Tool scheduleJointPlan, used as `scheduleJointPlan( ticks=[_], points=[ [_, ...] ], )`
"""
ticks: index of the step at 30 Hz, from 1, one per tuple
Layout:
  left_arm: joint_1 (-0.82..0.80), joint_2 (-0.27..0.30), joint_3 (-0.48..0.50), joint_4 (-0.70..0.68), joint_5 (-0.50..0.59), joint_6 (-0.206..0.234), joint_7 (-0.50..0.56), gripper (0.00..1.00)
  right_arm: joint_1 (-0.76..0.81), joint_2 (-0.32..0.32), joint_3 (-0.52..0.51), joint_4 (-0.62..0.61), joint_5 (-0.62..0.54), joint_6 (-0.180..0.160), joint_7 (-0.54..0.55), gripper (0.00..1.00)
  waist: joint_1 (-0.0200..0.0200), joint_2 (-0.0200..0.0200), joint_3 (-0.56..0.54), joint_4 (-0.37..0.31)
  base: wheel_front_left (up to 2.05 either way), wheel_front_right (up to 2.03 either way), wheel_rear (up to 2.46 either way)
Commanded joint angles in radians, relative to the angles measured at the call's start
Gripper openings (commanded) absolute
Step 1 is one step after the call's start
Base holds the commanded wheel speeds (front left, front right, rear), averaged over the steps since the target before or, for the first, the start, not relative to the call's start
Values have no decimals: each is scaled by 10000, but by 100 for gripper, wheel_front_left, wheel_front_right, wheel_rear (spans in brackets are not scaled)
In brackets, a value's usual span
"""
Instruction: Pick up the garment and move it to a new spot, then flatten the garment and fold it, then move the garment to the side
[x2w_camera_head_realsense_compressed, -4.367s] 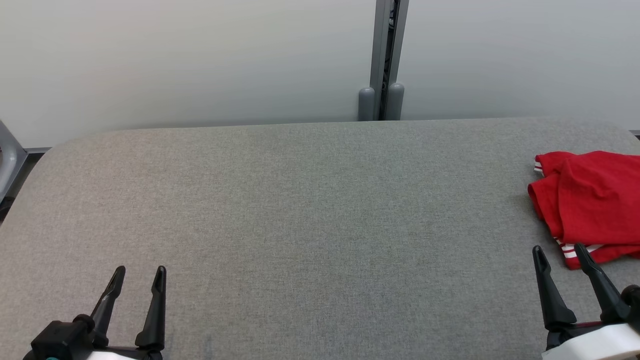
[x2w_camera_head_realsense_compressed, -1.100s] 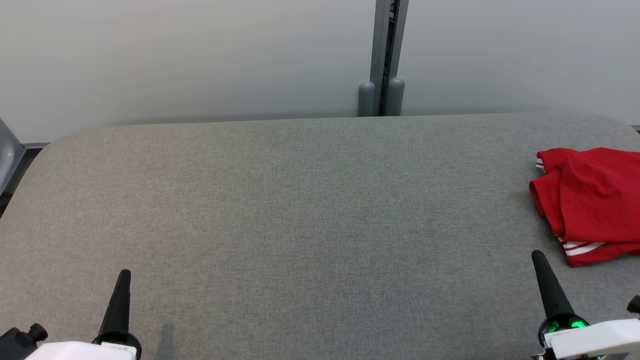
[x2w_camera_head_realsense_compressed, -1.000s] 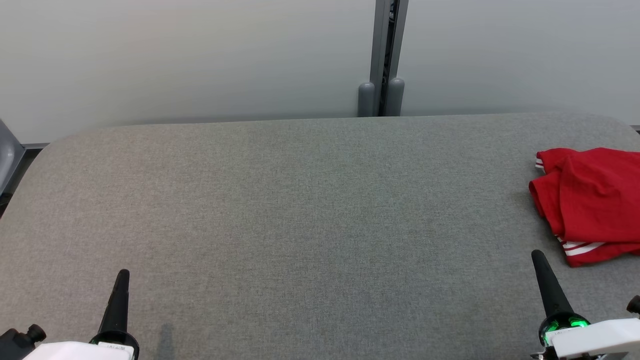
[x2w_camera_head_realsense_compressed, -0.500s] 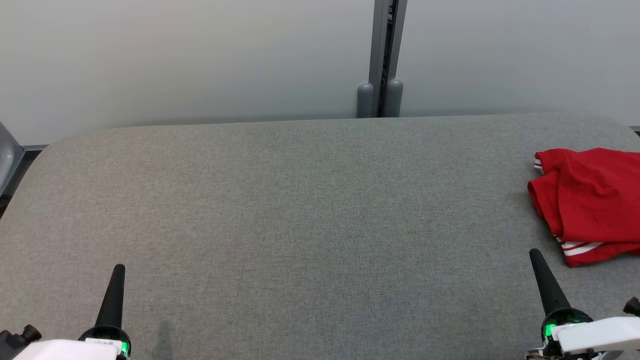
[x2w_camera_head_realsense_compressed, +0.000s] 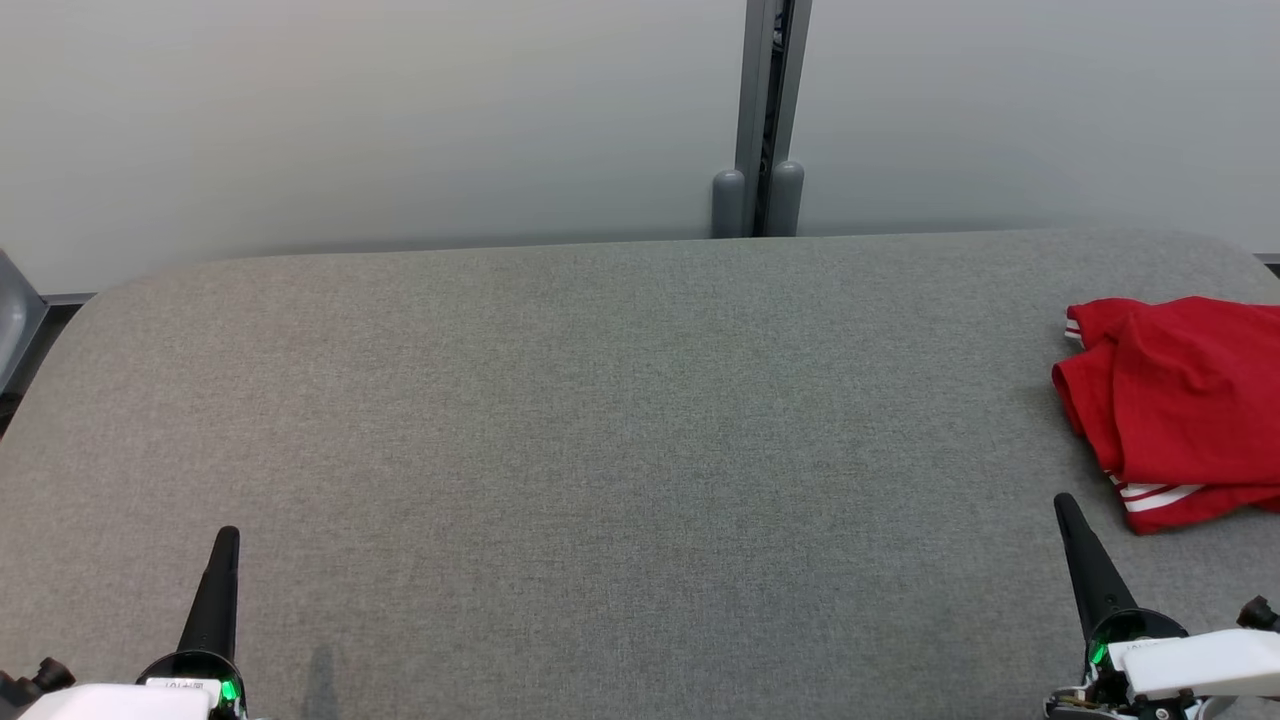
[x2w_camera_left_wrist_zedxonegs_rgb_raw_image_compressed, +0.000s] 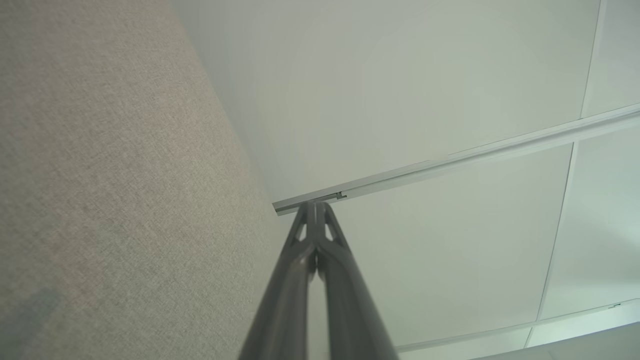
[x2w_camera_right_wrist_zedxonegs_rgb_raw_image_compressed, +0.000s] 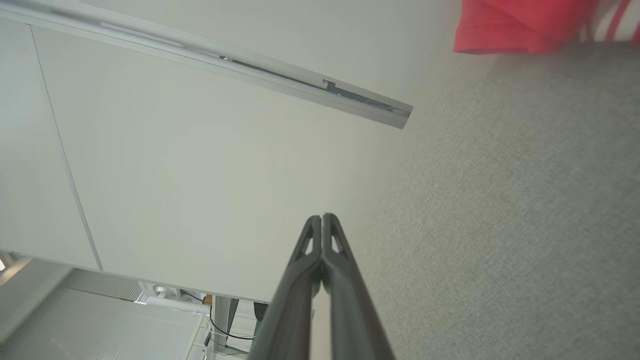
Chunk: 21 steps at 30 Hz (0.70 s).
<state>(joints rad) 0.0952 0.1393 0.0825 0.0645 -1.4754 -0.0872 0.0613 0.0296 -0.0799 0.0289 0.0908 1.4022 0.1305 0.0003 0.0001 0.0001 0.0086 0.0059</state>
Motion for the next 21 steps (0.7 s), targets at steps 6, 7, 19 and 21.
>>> scheduleJointPlan(
  ticks=[6,7,19,21],
  points=[
    [-247,-73,219,-19,-510,-139,156,0,-196,-92,11,69,637,4,62,0,-1,-1,-16,-10,0,0,0],
    [-254,-85,238,-13,-580,-156,183,0,-207,-91,17,83,719,4,66,0,-1,-1,-18,-12,0,0,0],
    [-290,-248,491,39,-1332,-307,408,0,-272,-76,86,266,1650,4,100,0,-1,-1,-50,-34,0,0,0],
    [-279,-276,524,46,-1453,-323,428,0,-295,-74,95,288,1789,4,86,0,-1,-1,-55,-37,0,0,0]
  ],
)
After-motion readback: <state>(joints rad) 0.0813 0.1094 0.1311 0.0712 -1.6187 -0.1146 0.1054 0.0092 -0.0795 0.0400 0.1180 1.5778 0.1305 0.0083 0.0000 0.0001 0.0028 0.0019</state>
